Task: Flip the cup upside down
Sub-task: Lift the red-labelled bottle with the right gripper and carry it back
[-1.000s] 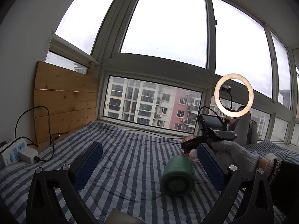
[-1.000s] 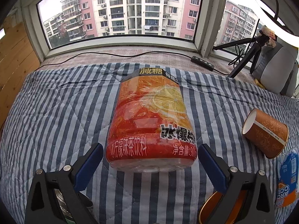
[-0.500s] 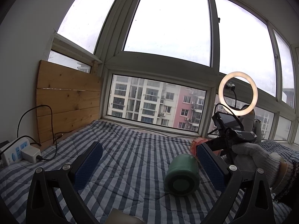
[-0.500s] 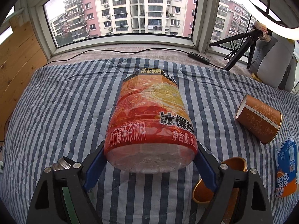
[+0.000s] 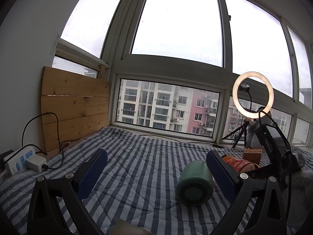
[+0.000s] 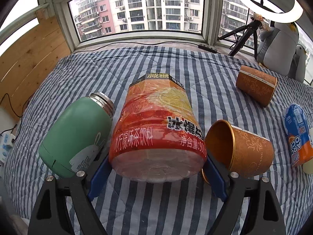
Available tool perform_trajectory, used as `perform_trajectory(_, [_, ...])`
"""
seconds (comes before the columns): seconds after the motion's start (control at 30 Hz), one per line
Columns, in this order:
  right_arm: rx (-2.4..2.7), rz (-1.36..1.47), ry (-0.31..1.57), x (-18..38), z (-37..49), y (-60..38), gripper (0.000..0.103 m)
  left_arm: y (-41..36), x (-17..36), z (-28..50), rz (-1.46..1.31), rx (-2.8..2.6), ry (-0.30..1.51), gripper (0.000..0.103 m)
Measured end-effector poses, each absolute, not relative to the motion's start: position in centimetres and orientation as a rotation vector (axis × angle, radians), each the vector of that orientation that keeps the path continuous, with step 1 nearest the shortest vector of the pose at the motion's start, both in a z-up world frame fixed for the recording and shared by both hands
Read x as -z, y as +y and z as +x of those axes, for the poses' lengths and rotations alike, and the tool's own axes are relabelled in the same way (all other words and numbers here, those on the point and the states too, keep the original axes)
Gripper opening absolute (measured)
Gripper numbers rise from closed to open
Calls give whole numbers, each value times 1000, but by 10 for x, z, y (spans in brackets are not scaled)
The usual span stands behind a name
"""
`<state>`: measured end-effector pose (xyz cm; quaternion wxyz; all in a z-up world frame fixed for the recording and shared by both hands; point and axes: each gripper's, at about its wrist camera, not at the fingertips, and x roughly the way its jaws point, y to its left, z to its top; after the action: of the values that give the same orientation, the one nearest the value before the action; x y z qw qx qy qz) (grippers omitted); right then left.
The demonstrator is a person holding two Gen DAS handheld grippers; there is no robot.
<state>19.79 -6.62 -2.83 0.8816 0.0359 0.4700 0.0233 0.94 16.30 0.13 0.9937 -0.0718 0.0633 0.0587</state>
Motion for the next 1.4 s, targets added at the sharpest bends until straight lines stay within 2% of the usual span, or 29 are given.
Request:
perform_trajectory(0.27, [-73, 33, 940, 36, 151, -63, 85, 151, -1, 10, -98, -103, 148, 102])
perform_trajectory(0.57, [-54, 109, 925, 43, 105, -95, 85, 112, 2, 10, 3, -31, 189, 102])
perform_trajectory(1.13, [-187, 148, 863, 41, 50, -103, 85, 53, 4, -4, 102, 59, 259, 102])
perform_trajectory(1.4, [-223, 147, 727, 28, 17, -130, 85, 19, 10, -4, 174, 112, 291, 102])
